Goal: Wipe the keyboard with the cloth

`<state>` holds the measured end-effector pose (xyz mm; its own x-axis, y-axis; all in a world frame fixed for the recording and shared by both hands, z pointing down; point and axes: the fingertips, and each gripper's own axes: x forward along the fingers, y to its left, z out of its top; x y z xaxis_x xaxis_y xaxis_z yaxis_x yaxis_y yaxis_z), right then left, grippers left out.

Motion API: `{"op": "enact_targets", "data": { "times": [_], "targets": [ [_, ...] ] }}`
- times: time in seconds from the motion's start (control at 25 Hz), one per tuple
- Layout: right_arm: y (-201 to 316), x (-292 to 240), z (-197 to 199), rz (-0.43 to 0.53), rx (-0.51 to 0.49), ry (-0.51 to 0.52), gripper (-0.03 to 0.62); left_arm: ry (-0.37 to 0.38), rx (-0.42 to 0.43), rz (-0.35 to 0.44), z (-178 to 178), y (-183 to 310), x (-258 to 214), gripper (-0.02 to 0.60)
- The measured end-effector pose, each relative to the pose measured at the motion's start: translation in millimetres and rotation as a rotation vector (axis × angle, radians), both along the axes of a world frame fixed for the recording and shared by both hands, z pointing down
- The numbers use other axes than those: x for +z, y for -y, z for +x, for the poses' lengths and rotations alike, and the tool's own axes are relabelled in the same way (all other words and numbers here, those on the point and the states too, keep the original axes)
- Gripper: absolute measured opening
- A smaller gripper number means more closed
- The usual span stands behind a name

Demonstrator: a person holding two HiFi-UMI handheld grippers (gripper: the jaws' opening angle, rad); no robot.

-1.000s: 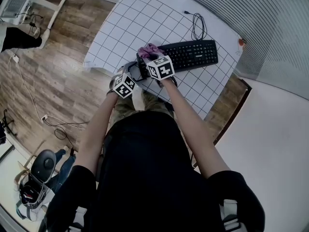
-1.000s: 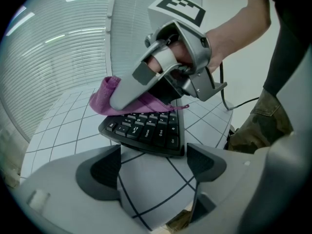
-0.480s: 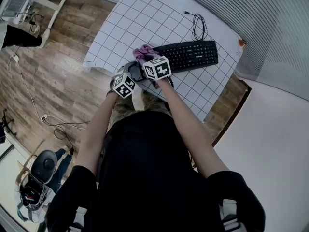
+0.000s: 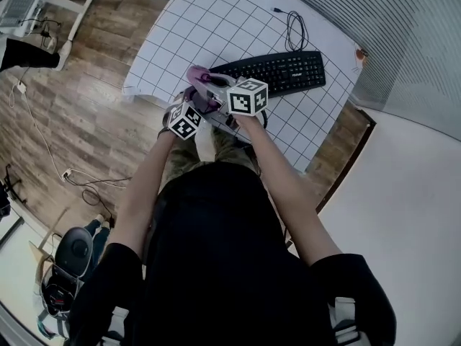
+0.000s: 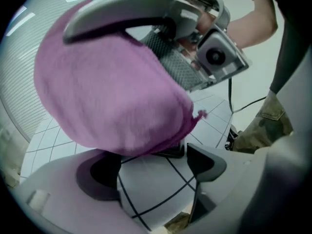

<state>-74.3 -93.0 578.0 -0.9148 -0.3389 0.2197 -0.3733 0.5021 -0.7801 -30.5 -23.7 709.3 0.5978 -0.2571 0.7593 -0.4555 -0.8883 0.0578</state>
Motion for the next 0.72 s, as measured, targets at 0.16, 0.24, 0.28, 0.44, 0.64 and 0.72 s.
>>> {"op": "enact_targets", "data": {
  "times": [0.16,0.24,0.28,0.44,0.64,0.72],
  "targets": [
    [7.3,-49.5,33.7,0.007,0.137,0.198,0.041,-0.016,0.0,0.006,0.4,1.2,1.2,0.403],
    [6.6,-67.6,54.8,0.004,0.219,0.268,0.041,-0.022,0.001,0.006,0.3,-0.8,1.3,0.403],
    [4.3,-74.5,64.7,0.011,0.251,0.281,0.041,-0.022,0.001,0.005,0.1,-2.2,1.2,0.403],
    [-10.5,-93.9,106.2,0.072,0.376,0.225,0.041,-0.013,0.008,-0.007,0.4,-2.9,1.6,0.403],
    [-34.7,-112.1,176.5,0.13,0.569,0.1,0.041,-0.03,0.006,0.023,0.6,3.8,-0.7,0.405],
    [-47.2,-113.1,204.8,0.144,0.621,0.035,0.041,-0.034,0.007,0.03,0.6,3.9,-0.1,0.403]
  ]
}}
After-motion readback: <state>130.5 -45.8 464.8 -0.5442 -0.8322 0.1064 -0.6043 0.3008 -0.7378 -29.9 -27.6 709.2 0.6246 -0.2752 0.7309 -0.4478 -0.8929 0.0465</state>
